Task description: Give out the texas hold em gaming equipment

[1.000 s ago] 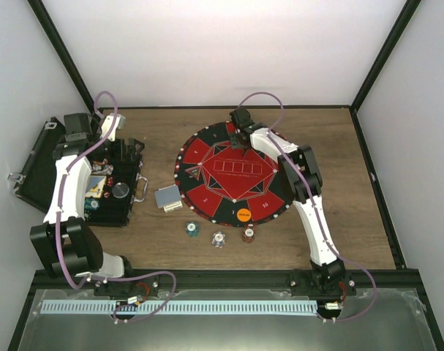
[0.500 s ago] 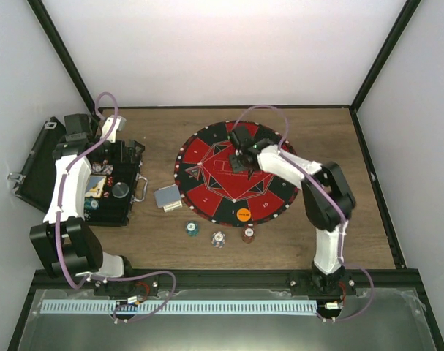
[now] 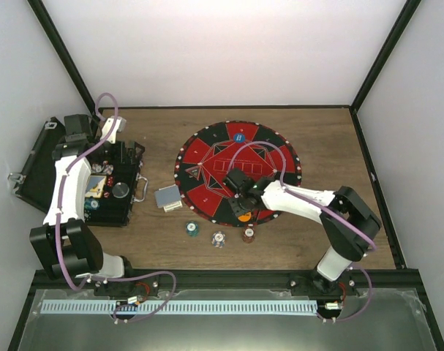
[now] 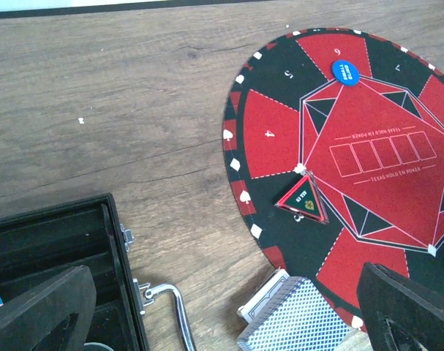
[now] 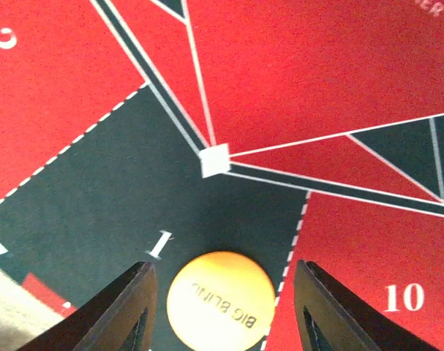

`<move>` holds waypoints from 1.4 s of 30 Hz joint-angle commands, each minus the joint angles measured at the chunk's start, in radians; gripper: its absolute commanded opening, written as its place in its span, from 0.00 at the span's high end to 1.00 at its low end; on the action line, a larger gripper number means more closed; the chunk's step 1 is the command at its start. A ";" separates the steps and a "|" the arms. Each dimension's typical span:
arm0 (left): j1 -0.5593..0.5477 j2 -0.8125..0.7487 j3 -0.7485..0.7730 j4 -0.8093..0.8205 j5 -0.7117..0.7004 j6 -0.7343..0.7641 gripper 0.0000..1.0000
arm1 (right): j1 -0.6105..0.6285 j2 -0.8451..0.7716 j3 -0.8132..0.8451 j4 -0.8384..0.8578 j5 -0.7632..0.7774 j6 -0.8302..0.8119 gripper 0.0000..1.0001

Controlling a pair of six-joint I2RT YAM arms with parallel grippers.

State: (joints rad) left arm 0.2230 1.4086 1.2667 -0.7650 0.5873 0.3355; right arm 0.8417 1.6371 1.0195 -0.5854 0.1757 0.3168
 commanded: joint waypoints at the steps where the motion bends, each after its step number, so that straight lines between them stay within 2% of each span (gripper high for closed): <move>1: 0.003 -0.031 0.030 -0.003 0.000 -0.008 0.00 | 0.039 -0.012 0.004 -0.012 -0.018 0.022 0.47; 10: 0.004 -0.023 0.038 -0.004 -0.008 -0.008 0.00 | 0.058 0.061 0.006 -0.019 -0.015 -0.004 0.53; 21: 0.004 -0.004 0.059 -0.013 -0.012 0.005 0.00 | 0.059 0.080 -0.019 -0.016 -0.030 0.004 0.56; 29: 0.003 -0.004 0.069 -0.013 -0.015 0.009 0.00 | 0.053 0.085 -0.051 -0.025 0.034 0.036 0.61; 42: 0.004 -0.008 0.071 -0.021 -0.034 0.030 0.00 | -0.105 0.081 -0.072 -0.035 0.123 0.075 0.67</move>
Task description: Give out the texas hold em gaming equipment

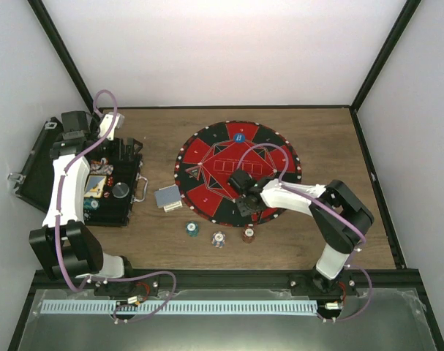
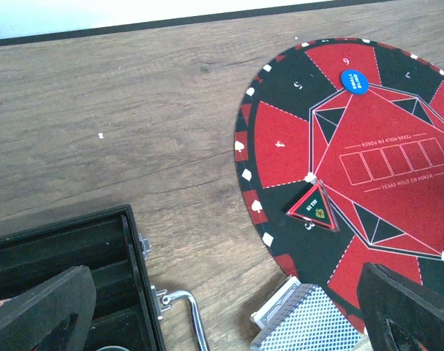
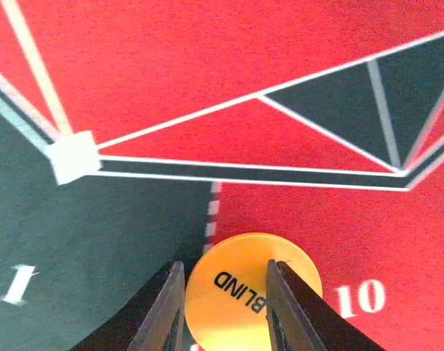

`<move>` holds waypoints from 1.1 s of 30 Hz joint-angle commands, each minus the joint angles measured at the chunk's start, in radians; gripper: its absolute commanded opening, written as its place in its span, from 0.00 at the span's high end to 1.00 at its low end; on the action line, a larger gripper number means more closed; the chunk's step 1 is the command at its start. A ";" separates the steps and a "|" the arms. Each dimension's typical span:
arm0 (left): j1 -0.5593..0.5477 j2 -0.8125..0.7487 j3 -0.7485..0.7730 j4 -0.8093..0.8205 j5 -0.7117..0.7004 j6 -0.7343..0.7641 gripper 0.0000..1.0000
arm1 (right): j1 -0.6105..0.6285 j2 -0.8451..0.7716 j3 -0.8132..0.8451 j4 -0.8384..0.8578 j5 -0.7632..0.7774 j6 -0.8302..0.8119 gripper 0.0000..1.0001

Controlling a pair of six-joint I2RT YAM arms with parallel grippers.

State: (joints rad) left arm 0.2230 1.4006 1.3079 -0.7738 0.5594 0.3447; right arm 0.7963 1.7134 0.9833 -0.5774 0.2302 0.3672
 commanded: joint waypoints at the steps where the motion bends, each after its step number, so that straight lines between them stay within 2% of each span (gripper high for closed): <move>1: 0.003 0.001 0.028 -0.013 -0.008 0.022 0.00 | -0.068 0.002 -0.033 -0.046 0.074 0.025 0.67; 11: 0.004 0.000 0.027 -0.018 0.004 0.031 0.00 | -0.206 -0.015 -0.019 -0.047 0.083 -0.001 0.67; 17: 0.003 0.002 0.033 -0.019 0.002 0.026 0.00 | -0.198 -0.066 0.083 -0.090 0.064 0.013 0.65; 20: 0.004 0.002 0.033 -0.015 -0.028 0.025 0.00 | -0.146 -0.116 0.151 -0.112 0.039 0.018 0.56; 26: 0.005 0.003 0.024 -0.005 -0.064 0.018 0.00 | 0.058 -0.108 0.286 -0.133 -0.043 0.041 0.39; 33: 0.005 0.004 0.026 -0.008 -0.088 -0.007 0.00 | 0.271 0.036 0.442 -0.092 -0.176 0.031 0.24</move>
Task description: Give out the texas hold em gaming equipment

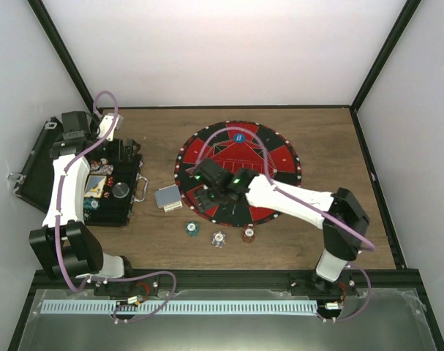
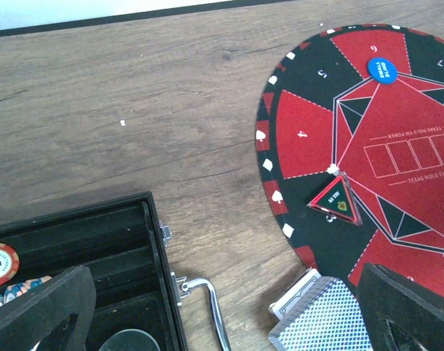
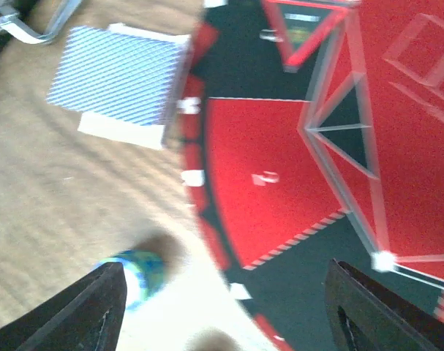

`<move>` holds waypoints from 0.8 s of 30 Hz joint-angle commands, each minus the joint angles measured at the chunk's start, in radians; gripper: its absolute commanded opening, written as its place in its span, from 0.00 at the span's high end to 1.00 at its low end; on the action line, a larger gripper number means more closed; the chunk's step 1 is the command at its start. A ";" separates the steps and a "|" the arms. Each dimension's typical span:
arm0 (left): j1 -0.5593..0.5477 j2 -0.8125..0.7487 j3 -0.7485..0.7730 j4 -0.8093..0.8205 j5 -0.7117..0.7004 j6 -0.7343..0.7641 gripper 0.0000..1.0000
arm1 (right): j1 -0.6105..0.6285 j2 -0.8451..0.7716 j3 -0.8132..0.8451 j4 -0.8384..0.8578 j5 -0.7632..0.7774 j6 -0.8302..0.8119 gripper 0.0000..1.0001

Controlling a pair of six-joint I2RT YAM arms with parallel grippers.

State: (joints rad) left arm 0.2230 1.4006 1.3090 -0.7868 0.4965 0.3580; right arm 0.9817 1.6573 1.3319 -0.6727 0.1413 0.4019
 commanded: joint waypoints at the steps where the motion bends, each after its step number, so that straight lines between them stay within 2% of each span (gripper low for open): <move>1: 0.006 0.005 0.028 0.002 -0.037 -0.024 0.00 | 0.106 0.118 0.118 -0.001 -0.094 -0.009 0.22; 9: 0.005 -0.002 0.024 -0.021 -0.076 -0.009 0.00 | 0.188 0.284 0.215 -0.034 -0.115 -0.043 0.24; 14: 0.005 -0.016 0.027 -0.028 -0.060 -0.001 0.00 | 0.192 0.314 0.195 -0.036 -0.099 -0.047 0.30; 24: 0.004 -0.023 0.053 -0.051 -0.041 0.014 0.00 | 0.194 0.353 0.185 -0.039 -0.087 -0.058 0.34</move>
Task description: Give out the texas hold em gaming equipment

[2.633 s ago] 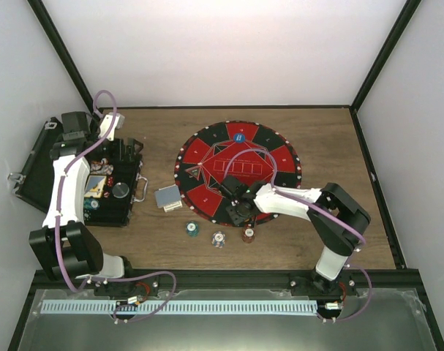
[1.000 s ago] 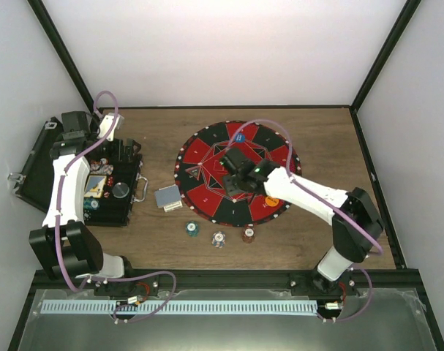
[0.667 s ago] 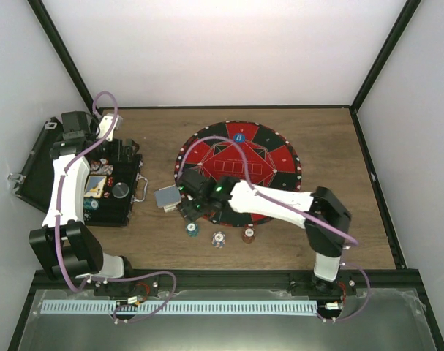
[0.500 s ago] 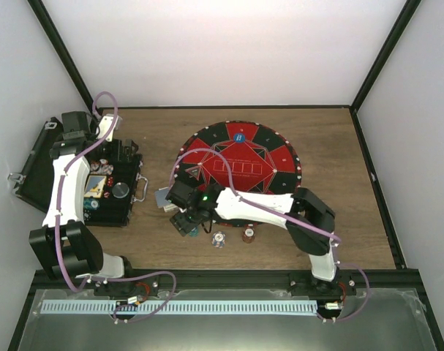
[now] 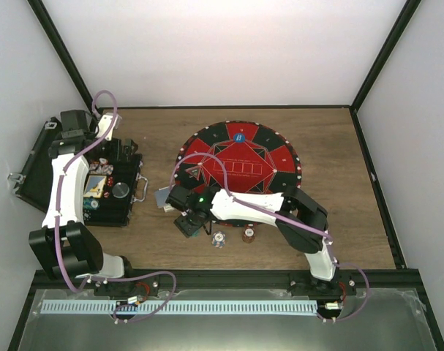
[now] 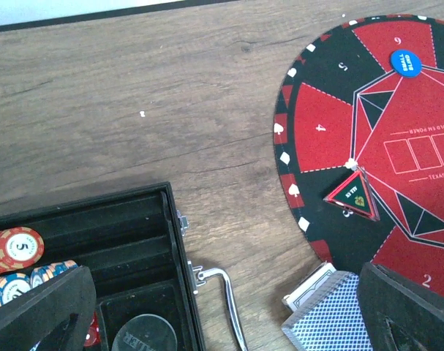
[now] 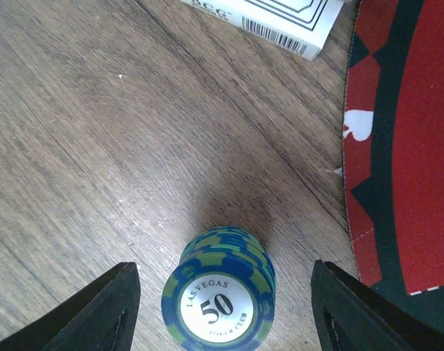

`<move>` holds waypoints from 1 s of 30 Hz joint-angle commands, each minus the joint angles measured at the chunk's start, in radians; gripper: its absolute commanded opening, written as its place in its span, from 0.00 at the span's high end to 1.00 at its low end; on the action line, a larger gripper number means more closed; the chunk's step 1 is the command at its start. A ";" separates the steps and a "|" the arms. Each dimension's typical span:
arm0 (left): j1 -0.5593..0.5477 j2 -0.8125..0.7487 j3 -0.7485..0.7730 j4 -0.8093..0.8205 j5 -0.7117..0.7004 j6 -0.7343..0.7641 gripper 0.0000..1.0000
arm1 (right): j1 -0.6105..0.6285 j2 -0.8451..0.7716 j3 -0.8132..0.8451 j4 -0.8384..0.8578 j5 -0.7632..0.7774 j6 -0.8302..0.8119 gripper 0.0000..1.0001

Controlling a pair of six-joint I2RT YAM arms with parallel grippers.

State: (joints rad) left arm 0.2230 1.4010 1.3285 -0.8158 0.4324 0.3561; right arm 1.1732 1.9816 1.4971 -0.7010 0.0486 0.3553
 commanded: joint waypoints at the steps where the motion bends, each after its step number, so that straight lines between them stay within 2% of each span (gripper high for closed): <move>1: 0.005 -0.026 0.034 -0.022 0.029 0.018 0.00 | 0.002 0.032 0.019 -0.010 0.005 -0.013 0.34; 5: 0.005 -0.027 0.038 -0.022 0.043 0.017 0.00 | 0.003 0.042 0.008 -0.007 0.014 -0.016 0.37; 16: 0.005 -0.019 0.041 -0.020 0.051 0.015 0.00 | 0.003 0.020 -0.021 0.023 0.029 -0.007 0.54; 30: 0.005 -0.011 0.037 -0.023 0.066 0.013 0.00 | 0.003 -0.010 -0.018 0.015 0.017 -0.002 0.55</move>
State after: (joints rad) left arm 0.2230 1.3918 1.3407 -0.8307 0.4782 0.3668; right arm 1.1732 2.0151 1.4761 -0.6823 0.0601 0.3523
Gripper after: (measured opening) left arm 0.999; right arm 0.443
